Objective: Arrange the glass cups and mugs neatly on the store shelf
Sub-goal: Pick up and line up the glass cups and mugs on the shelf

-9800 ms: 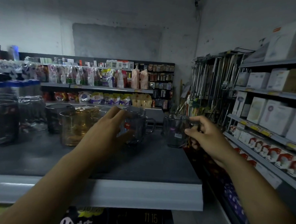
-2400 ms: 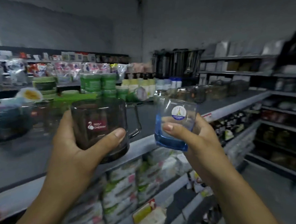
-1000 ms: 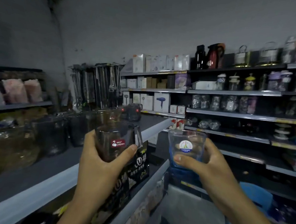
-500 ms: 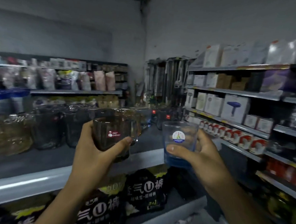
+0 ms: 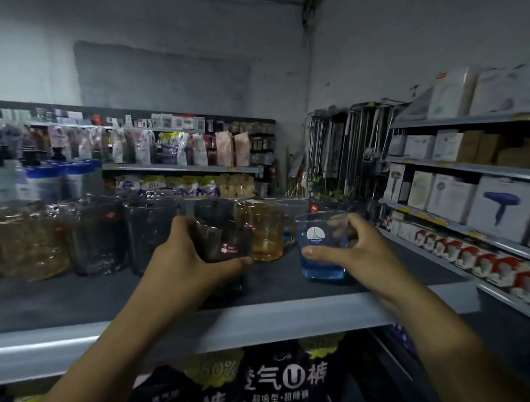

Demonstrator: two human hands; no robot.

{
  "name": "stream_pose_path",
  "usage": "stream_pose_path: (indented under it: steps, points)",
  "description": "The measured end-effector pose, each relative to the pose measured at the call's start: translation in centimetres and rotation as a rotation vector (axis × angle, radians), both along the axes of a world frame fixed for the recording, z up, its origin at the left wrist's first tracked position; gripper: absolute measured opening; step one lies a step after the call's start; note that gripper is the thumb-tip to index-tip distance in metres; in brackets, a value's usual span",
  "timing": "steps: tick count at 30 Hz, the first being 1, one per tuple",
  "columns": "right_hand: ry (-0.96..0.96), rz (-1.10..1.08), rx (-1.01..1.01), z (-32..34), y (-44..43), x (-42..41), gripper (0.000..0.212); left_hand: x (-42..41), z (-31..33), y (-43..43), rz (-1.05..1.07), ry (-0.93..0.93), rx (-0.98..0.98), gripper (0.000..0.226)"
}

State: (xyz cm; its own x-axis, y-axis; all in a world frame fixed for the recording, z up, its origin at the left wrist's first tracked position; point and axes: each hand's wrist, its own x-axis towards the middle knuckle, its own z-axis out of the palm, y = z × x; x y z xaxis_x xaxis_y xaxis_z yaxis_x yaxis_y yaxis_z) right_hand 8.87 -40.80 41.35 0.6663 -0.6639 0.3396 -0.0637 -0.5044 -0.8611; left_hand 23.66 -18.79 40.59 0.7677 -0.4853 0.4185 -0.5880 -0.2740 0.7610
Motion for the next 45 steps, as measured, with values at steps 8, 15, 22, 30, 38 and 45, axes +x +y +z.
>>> stream_pose_path:
  steps: [8,15,22,30,38,45]
  points:
    - [0.136,-0.038,-0.127,-0.7,-2.7,1.4,0.083,0.9,-0.8,-1.3,0.092,-0.123,0.034,0.093]
    - [0.131,-0.079,-0.630,-0.3,-2.3,0.5,0.083,-0.7,-1.0,-0.4,0.209,-0.330,0.126,0.104]
    - [0.135,-0.003,-0.788,0.3,-3.6,1.6,0.025,0.2,-1.1,0.0,0.249,-0.679,0.231,0.048]
    - [0.110,0.026,-0.763,0.4,-5.1,4.0,0.021,2.5,0.5,-1.5,0.238,-0.700,0.409,0.056]
    - [0.069,0.006,-0.770,-0.6,-5.2,5.0,0.022,4.0,1.6,-2.4,0.223,-0.633,0.481,0.057]
    - [0.050,-0.041,-0.806,-1.3,-5.1,5.6,0.027,4.6,1.2,-3.0,0.175,-0.632,0.407,0.051]
